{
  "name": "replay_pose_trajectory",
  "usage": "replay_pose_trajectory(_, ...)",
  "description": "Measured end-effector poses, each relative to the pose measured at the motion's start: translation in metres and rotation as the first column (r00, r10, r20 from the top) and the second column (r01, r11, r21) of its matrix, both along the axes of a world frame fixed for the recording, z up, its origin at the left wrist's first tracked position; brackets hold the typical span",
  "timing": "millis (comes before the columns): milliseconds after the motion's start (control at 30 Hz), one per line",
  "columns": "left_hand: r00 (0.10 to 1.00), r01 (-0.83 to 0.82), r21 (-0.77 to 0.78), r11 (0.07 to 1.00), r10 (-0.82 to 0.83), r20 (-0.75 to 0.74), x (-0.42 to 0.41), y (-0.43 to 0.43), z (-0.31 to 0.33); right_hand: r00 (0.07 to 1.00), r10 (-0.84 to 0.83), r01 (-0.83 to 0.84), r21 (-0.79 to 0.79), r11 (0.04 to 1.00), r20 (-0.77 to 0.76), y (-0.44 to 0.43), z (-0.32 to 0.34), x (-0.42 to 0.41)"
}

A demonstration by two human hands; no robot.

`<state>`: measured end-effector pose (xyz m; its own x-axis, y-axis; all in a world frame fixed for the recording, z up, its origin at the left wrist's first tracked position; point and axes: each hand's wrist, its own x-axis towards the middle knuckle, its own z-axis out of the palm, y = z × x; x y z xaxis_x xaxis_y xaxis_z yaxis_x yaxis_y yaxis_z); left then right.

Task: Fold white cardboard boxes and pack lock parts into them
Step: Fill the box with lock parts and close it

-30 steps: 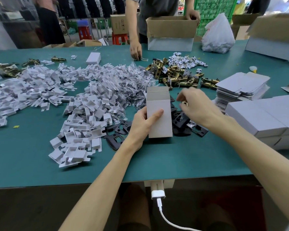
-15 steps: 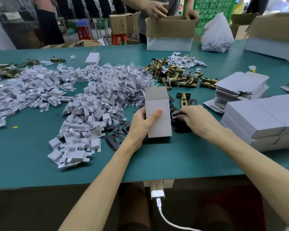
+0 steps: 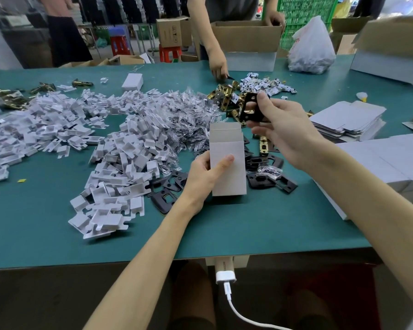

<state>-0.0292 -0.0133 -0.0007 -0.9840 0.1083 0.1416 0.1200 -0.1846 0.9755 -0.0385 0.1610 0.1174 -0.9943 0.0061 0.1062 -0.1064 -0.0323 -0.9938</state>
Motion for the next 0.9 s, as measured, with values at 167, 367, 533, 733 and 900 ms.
replay_pose_trajectory(167, 1.000, 0.006, 0.010, 1.000, -0.006, -0.001, 0.001, 0.001, 0.001, 0.995, 0.078, -0.049, -0.365, 0.930, 0.066, -0.011, 0.008, -0.005)
replay_pose_trajectory(367, 1.000, 0.011, 0.013, 1.000, -0.011, -0.002, 0.001, 0.001, 0.002, 0.993, 0.100, -0.099, -0.015, 0.995, 0.057, -0.012, -0.008, -0.004)
replay_pose_trajectory(533, 1.000, 0.009, -0.004, 1.000, -0.009, -0.009, 0.001, 0.001, 0.001, 0.973, 0.069, 0.035, 0.438, 0.898, -0.219, -0.018, -0.010, -0.005)
replay_pose_trajectory(733, 0.999, 0.032, 0.017, 0.999, -0.032, 0.001, 0.003, 0.001, 0.004, 0.861, 0.212, 0.171, 0.657, 0.734, -0.462, -0.029, -0.007, -0.005)
replay_pose_trajectory(900, 1.000, 0.029, 0.006, 1.000, -0.029, 0.002, 0.003, 0.001, 0.004, 0.856, 0.299, 0.166, 0.773, 0.612, -0.421, -0.027, -0.007, -0.011)
